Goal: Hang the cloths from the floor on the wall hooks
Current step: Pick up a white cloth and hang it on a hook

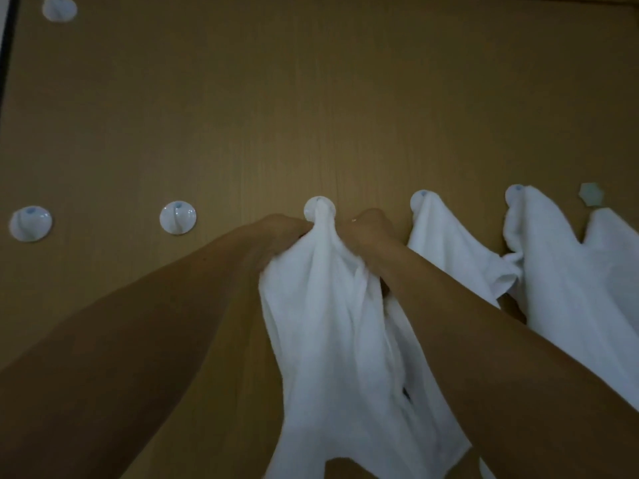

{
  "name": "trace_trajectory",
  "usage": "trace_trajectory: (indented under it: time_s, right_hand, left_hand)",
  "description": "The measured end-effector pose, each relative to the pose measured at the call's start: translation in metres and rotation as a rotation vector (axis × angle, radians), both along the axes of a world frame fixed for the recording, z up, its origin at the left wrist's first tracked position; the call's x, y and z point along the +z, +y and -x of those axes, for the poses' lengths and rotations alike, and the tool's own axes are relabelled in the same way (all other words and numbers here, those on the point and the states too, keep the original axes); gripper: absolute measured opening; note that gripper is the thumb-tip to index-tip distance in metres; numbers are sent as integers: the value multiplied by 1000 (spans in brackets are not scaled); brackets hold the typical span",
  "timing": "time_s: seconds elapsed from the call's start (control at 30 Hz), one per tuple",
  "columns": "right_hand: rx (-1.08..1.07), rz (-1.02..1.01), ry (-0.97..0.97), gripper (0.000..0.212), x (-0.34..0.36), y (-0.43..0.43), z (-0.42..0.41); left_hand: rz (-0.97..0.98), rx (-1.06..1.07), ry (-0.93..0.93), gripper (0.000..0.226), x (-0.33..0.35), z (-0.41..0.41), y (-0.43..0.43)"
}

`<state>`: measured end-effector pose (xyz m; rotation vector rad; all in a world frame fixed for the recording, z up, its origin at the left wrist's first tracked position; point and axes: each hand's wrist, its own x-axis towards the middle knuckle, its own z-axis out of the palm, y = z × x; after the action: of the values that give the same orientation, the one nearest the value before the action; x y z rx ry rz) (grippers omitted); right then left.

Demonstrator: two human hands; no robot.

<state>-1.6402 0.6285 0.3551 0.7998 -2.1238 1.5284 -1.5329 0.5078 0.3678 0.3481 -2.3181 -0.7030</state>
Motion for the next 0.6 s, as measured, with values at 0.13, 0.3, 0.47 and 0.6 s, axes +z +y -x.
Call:
trace_trajectory:
  time_s: [0.13,0.3,0.47,0.6]
  right_hand:
    - [-365,-61,339,28,-14,1,-8]
    - [-466,-30,800,22,-44,1,-19]
    - [-365,-59,781,46,-59,0,-27]
    - [3,-57,472,29,-62,6,-27]
  left_hand:
    - [234,249,105,36,-7,-6,0]
    - [798,304,540,24,-30,-3,0]
    - [392,-151,475,26,-54,0,5]
    - [278,-290,391,22,-72,-6,0]
